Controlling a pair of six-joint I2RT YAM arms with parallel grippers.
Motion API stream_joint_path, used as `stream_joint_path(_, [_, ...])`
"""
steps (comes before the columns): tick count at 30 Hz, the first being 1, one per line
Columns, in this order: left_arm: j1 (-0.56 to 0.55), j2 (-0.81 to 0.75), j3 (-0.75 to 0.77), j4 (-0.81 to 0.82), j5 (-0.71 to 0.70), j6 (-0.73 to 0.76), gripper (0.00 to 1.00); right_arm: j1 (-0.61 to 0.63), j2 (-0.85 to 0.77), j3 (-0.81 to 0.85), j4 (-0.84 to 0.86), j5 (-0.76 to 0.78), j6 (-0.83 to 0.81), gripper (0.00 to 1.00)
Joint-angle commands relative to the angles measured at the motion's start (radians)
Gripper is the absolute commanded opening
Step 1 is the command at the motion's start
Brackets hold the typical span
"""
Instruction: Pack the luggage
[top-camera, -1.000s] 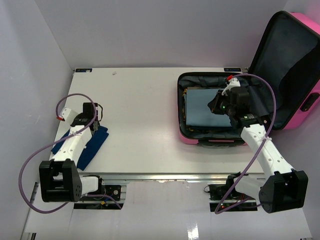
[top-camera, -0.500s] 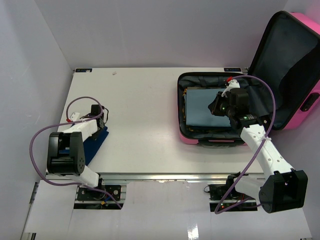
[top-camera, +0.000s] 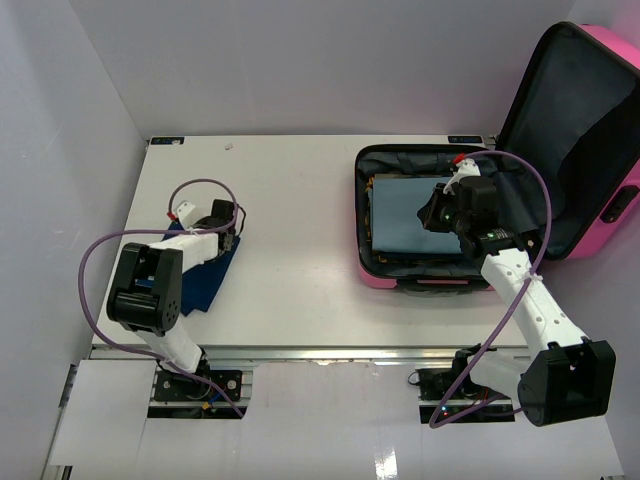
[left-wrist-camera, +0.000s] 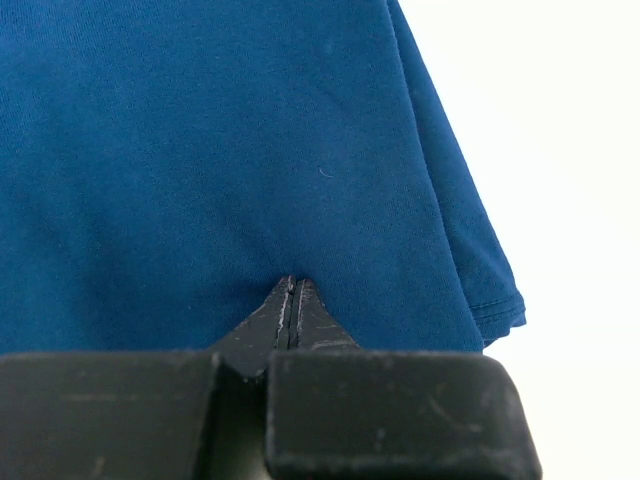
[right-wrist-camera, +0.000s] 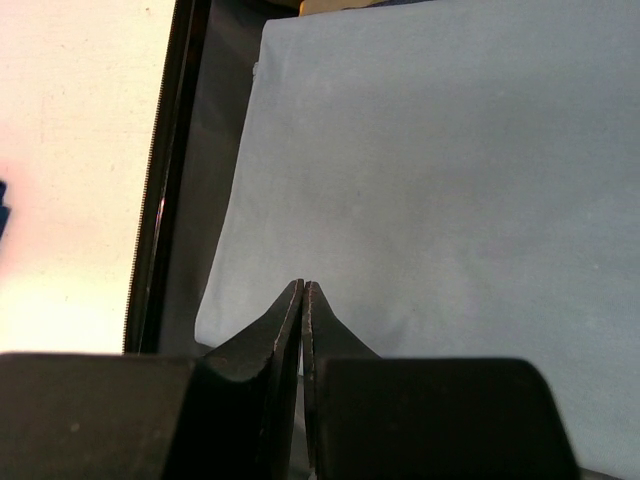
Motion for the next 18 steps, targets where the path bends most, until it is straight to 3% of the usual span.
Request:
stream_joint_path(1, [-0.123, 0.073, 0.008, 0.02, 0.137, 0.026, 0.0, 0.004, -0.036, 0.048, -0.016, 0.019, -0.022, 0.08])
stream_joint_path(13, [-0.411, 0.092, 0.054, 0.029, 0.098, 0.052, 0.0, 0.006, -0.06, 0.089, -0.039, 0.0, -0.036, 0.08])
stream_joint_path(18, [-0.431, 0.021, 0.113, -0.011, 0.093, 0.074, 0.0, 0.007, -0.08, 0.094, -0.035, -0.033, -0.041, 0.11])
